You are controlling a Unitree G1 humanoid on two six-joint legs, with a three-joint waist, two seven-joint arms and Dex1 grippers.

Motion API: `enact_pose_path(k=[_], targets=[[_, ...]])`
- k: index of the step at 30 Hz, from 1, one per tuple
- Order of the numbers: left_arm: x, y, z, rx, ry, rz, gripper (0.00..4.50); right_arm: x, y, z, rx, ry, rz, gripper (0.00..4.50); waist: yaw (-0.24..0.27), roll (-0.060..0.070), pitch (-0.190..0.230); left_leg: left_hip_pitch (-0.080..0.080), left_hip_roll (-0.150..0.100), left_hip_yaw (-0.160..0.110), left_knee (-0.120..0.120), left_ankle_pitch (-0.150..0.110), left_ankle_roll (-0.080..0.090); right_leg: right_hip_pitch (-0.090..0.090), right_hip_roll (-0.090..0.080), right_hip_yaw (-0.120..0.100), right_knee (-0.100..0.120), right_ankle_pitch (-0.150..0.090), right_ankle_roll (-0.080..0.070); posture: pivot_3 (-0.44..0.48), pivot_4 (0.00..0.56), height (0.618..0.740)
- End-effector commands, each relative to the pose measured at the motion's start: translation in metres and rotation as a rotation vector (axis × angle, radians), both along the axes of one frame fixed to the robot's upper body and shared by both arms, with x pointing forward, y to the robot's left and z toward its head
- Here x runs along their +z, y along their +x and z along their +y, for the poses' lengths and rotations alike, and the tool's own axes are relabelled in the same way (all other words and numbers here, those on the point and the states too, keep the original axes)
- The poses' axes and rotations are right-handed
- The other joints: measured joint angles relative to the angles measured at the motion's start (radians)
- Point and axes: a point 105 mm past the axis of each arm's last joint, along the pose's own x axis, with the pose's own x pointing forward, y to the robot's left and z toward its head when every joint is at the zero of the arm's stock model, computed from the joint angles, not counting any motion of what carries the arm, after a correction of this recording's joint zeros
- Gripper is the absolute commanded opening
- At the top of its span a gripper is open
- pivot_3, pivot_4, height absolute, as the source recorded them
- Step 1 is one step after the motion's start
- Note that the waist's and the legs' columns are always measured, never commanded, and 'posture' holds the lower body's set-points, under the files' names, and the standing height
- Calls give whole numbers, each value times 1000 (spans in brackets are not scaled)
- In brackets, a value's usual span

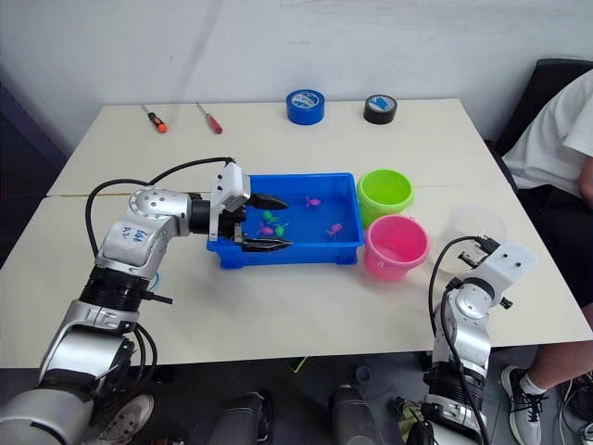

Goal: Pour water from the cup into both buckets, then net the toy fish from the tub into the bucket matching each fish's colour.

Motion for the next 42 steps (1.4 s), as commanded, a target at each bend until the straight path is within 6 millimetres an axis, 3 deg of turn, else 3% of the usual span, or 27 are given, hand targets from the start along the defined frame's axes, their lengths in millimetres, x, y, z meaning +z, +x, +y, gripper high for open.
enact_pose_path(k=[1, 25, 42], targets=[[11, -3, 1, -4, -27, -39, 4500, 13, -4, -6, -20, -27, -50, 42, 0, 0, 0, 0, 0, 0, 0, 0, 0, 0, 0, 0, 0, 0, 0, 0, 150, 734], [9, -3, 1, -5, -20, -34, 4500, 21, -4, -5, -19, -17, -81, 42, 0, 0, 0, 0, 0, 0, 0, 0, 0, 0, 0, 0, 0, 0, 0, 0, 150, 734], [18, 6, 1, 5, -71, -39, 4500, 90, -5, -11, 124, -126, -196, 42, 0, 2, 1, 0, 0, 0, 0, 0, 0, 0, 0, 0, 0, 0, 0, 0, 150, 734]])
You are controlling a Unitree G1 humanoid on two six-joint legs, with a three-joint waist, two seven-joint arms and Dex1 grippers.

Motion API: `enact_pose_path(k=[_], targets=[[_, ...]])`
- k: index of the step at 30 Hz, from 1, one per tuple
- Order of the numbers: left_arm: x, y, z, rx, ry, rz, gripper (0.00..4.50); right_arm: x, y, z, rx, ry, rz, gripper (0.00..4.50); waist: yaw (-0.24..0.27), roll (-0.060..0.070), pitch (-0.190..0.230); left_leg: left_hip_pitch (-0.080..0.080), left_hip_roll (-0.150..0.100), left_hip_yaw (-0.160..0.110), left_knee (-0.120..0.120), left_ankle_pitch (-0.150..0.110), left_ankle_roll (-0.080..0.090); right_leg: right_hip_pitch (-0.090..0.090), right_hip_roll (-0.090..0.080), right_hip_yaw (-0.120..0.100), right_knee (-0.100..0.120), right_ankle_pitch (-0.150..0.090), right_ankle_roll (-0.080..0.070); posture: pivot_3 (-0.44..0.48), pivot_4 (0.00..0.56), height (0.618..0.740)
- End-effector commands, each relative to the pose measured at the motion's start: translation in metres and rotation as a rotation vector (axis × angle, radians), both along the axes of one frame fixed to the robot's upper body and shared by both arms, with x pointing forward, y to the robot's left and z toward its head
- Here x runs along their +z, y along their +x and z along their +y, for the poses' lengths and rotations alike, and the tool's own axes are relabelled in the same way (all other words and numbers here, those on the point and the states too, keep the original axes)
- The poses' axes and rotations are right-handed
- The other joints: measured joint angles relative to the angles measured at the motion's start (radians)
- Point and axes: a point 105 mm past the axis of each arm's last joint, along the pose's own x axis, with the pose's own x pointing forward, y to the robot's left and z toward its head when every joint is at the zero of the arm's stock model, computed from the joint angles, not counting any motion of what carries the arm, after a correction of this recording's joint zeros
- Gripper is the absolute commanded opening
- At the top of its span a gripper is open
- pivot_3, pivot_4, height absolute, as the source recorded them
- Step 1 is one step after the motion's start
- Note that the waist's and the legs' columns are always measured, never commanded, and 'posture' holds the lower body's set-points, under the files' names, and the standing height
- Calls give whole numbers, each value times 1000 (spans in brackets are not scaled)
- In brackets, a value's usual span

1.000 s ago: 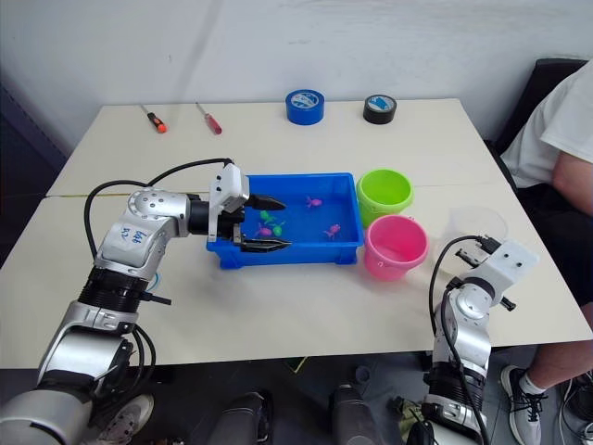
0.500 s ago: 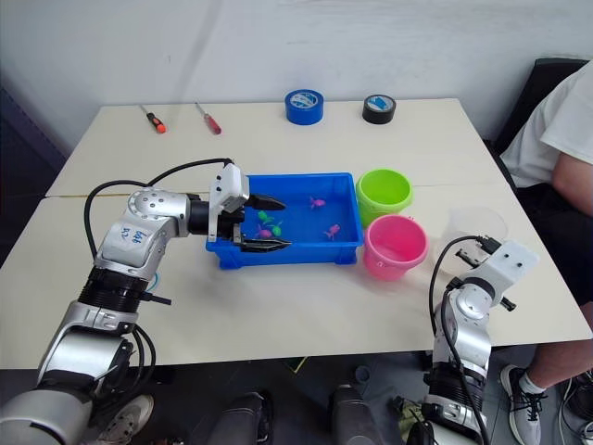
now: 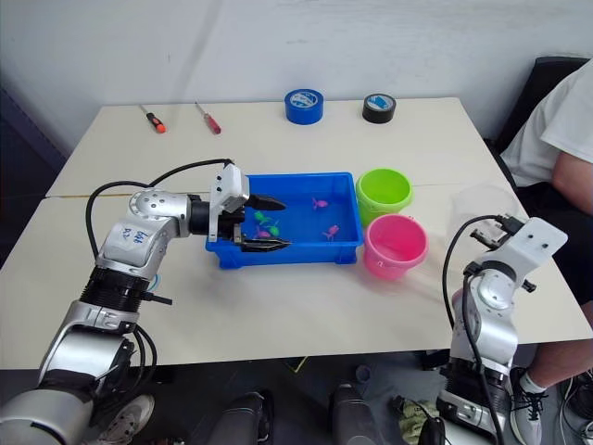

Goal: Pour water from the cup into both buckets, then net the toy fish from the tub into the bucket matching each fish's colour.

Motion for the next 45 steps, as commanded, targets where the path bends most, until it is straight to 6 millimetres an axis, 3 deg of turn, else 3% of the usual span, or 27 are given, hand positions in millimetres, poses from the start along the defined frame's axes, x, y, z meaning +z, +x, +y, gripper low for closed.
enact_pose_path(k=[1, 11, 20, 35, 45], targets=[[26, 2, 2, -5, -72, -51, 4500, 36, -5, -4, 32, -80, -89, 42, -1, 0, 0, 0, 0, 0, 0, 0, 0, 0, 0, 0, 0, 0, 0, 0, 150, 734], [53, -10, 12, -79, -94, -18, 4500, 84, 1, -5, 211, -365, -58, 42, -2, 1, 1, 0, 0, 1, 0, 0, 0, 0, 1, 0, 0, 0, 0, 0, 150, 734], [38, -31, 21, -173, 6, 27, 4500, 102, 3, 8, 334, -603, 17, 42, 0, 1, 1, 0, 0, 2, 0, 0, 0, 0, 1, 0, -1, 0, 0, 0, 150, 734], [24, -24, 28, -120, 0, 45, 4500, 102, -4, 24, 395, -933, 133, 42, 17, 0, 1, -1, 0, 4, 0, 0, 0, 0, 1, 0, -1, 0, 0, 0, 150, 734], [20, -23, 25, -117, -7, 48, 4500, 94, -9, 37, 419, -1046, 170, 42, 22, 0, 1, -1, 0, 9, 0, 0, 0, 0, 1, 0, -1, 0, 0, 0, 150, 734]])
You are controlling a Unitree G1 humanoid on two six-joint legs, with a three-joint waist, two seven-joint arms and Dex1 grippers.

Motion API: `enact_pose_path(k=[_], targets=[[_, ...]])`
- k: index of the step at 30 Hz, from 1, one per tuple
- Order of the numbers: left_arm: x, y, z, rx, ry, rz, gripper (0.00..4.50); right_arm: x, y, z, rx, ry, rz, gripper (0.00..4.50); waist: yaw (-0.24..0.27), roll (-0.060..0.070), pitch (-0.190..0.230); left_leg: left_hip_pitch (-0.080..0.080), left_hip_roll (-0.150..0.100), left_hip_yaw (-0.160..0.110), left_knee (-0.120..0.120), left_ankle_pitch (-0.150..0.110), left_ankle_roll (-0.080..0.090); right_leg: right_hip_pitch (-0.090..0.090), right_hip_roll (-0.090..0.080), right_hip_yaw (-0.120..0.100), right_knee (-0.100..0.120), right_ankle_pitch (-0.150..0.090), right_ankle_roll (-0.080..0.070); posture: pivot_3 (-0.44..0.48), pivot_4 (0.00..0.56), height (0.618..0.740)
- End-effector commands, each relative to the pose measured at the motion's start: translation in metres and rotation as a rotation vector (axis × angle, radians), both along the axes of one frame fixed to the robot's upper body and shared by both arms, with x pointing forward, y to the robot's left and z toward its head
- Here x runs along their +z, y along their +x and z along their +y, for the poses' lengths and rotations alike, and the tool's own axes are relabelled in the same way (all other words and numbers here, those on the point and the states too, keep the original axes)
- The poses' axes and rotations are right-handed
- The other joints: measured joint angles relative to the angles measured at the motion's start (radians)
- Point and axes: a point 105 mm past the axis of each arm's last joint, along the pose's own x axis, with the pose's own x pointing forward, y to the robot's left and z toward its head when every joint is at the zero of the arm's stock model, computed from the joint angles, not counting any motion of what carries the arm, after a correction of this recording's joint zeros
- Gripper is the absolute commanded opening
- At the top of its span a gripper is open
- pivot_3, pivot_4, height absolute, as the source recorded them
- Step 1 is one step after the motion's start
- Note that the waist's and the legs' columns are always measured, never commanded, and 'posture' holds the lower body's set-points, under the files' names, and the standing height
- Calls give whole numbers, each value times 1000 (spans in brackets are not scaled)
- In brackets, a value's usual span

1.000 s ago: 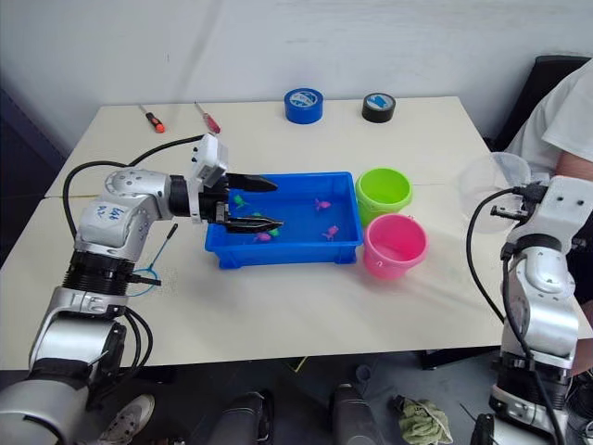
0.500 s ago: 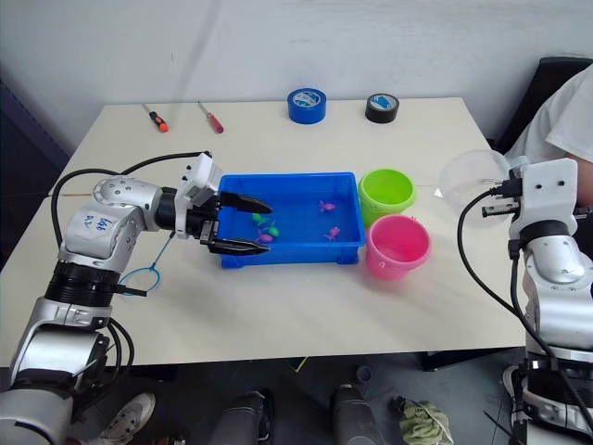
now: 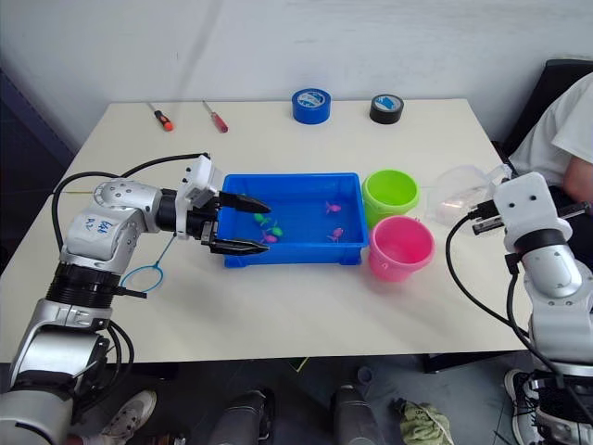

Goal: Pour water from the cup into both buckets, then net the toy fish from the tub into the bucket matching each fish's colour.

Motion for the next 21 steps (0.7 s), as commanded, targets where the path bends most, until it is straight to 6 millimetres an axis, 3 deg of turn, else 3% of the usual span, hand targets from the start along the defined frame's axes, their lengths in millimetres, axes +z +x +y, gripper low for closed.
enact_pose_path(k=[1, 21], targets=[[2, 0, 0, 1, -13, -16, 4500, 22, -9, 11, 21, -94, -90, 42, 1, 0, 0, 0, 0, 0, 0, 0, 0, 0, 0, 0, 0, 0, 0, 0, 150, 734], [2, 0, -5, -9, -9, -17, 4500, 11, -12, 21, -15, -268, -103, 42, 0, 0, 0, 0, 0, 1, 0, 0, 0, 0, 0, 0, 0, 0, 0, 0, 150, 734]])
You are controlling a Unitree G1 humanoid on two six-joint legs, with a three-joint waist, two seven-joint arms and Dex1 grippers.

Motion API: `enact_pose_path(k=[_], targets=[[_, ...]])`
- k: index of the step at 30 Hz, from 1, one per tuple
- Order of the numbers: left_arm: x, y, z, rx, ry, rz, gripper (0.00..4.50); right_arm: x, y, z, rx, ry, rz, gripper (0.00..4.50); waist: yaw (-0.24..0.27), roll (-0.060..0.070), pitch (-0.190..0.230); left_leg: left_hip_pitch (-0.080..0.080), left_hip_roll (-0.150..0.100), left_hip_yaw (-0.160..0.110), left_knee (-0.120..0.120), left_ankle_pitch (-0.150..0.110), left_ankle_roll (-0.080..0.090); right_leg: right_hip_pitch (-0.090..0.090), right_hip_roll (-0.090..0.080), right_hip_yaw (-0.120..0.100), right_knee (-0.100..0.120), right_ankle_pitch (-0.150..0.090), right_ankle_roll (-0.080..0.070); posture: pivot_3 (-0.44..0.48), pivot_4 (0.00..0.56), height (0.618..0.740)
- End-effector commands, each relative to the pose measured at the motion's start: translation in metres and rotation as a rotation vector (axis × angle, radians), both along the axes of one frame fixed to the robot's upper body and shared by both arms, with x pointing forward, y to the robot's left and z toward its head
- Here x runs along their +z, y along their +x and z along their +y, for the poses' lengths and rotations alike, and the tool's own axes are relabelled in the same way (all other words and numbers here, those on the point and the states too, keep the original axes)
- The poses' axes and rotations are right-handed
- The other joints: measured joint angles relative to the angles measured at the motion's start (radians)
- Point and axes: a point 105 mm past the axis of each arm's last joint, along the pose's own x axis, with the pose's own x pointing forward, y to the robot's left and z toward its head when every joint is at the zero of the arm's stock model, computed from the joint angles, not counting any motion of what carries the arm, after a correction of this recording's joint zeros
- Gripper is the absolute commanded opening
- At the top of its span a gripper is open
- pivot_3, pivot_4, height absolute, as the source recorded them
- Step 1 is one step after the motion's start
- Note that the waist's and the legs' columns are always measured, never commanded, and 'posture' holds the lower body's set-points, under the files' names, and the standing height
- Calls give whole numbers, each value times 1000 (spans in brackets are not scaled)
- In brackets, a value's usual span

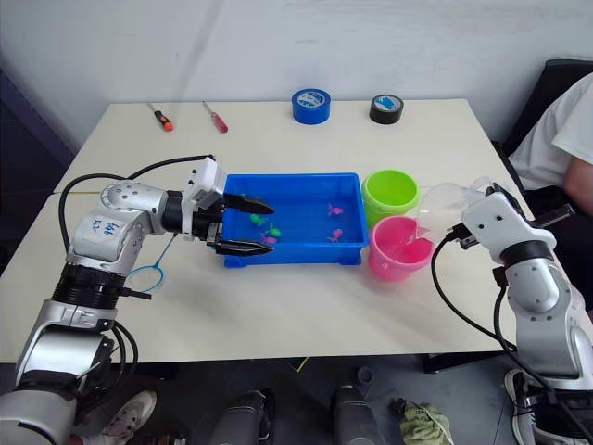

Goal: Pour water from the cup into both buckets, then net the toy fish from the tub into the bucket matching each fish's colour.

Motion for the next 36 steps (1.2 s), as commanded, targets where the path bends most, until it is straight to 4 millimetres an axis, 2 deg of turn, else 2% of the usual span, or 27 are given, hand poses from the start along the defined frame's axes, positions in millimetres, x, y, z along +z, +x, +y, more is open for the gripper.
enact_pose_path(k=[1, 36], targets=[[5, 0, 0, -6, -6, -20, 4500, 19, -4, 8, 16, -45, -91, 42, 0, 0, 0, 0, 0, 0, 0, 0, 0, 0, 0, 0, 0, 0, 0, 0, 150, 734], [3, -1, 1, -5, 3, -18, 4500, 21, -1, 12, 17, -105, -117, 42, 0, 0, 0, 0, 0, 0, 1, 0, 0, 0, 0, 0, 1, 0, 0, 0, 150, 734]])
